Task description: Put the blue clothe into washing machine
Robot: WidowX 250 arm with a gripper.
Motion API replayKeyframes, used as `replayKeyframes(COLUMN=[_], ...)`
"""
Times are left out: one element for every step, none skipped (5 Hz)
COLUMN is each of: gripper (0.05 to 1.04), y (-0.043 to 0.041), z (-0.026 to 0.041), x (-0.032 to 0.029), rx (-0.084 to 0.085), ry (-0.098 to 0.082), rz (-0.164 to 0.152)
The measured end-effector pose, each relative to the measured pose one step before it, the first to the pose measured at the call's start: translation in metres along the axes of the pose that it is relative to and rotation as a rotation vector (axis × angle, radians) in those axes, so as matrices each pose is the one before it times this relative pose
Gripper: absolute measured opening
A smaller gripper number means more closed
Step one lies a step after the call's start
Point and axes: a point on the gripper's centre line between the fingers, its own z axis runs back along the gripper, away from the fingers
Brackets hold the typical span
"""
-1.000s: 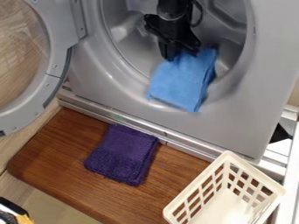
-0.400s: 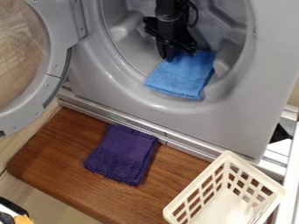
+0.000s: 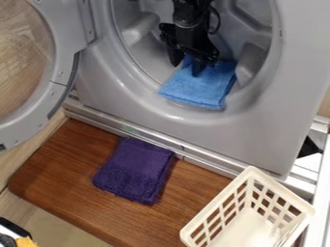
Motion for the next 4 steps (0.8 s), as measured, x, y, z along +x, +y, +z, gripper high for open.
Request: replayKeyframes(gripper=[1.011, 1.010, 1.002, 1.000], y=[0.00843, 0.00172, 0.00529, 0.00124], z=[0.02044, 0.01377, 0.01694, 0.01558], x=[0.00209, -0.00550, -0.00643, -0.01528], rx=[0.0353, 0.0051, 0.0238, 0.0257], ry=[-0.0227, -0.0069, 0.0030, 0.0136], rz=[-0.0034, 0.0069, 0.0302, 0.0428])
